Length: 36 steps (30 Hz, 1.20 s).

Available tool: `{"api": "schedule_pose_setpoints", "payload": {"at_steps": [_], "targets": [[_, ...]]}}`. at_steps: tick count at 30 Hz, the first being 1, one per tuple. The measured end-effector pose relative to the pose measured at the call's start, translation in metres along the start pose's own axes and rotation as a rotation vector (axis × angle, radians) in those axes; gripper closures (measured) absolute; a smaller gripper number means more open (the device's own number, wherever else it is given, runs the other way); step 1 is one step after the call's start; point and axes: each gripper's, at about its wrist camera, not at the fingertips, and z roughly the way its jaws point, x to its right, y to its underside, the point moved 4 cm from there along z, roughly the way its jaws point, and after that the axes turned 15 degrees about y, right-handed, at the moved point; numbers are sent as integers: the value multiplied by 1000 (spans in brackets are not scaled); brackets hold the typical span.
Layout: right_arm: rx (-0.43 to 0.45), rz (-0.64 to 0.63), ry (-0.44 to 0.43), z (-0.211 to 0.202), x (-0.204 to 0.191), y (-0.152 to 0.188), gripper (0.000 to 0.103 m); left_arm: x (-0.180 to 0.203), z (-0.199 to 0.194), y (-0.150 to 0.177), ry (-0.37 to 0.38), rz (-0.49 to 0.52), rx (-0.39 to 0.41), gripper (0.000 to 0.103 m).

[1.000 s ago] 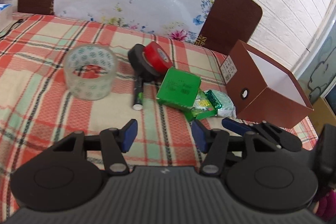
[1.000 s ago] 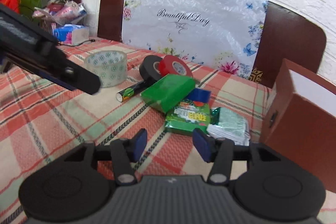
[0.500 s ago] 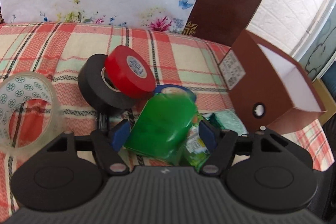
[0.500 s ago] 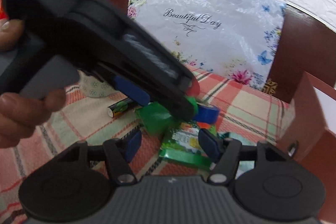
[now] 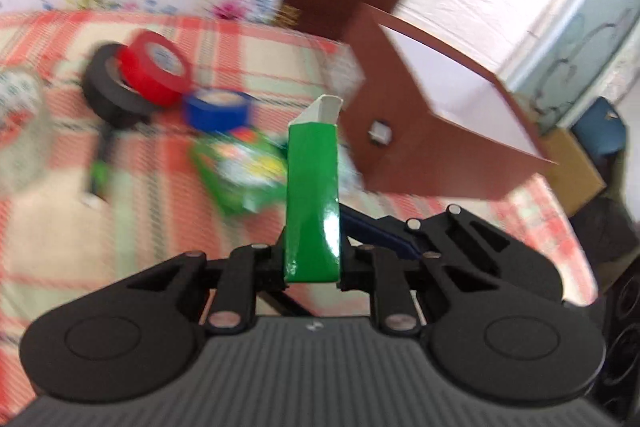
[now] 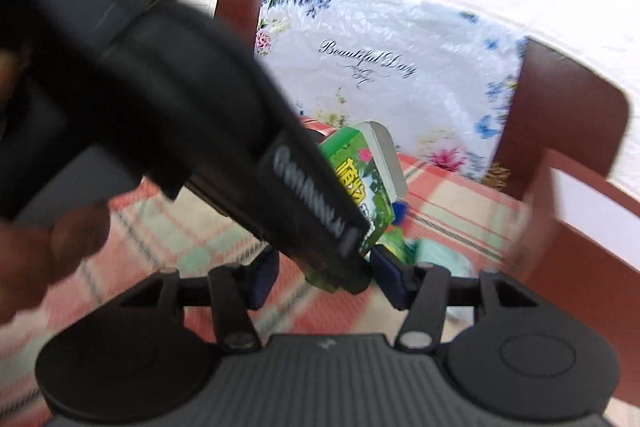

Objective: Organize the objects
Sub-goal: 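Grasp the green printed box with the left gripper and lift it, then carry the green box into the brown box and open the left gripper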

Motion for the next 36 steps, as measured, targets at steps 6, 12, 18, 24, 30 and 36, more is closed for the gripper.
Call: {"api": "schedule_pose_setpoints", "payload": {"at_steps": [6, 12, 18, 24, 30, 36], "targets": [[-67, 46, 97, -48, 39, 40, 43, 53, 42, 24, 60, 66, -124, 67], [-116, 166, 186, -76, 82, 72, 32, 60, 48, 21, -94, 152, -111, 54], [-143, 243, 132, -66, 93, 74, 32, 29, 38, 15, -251, 48, -104, 55], [-104, 168, 23, -57, 66, 70, 26, 39, 36, 10, -220, 78, -101, 40], [-238, 159, -73, -11, 46, 61, 19, 30, 53, 26, -160, 80, -131, 56], [-237, 190, -72, 10, 46, 51, 23, 13, 38, 16, -122, -28, -84, 66]]}}
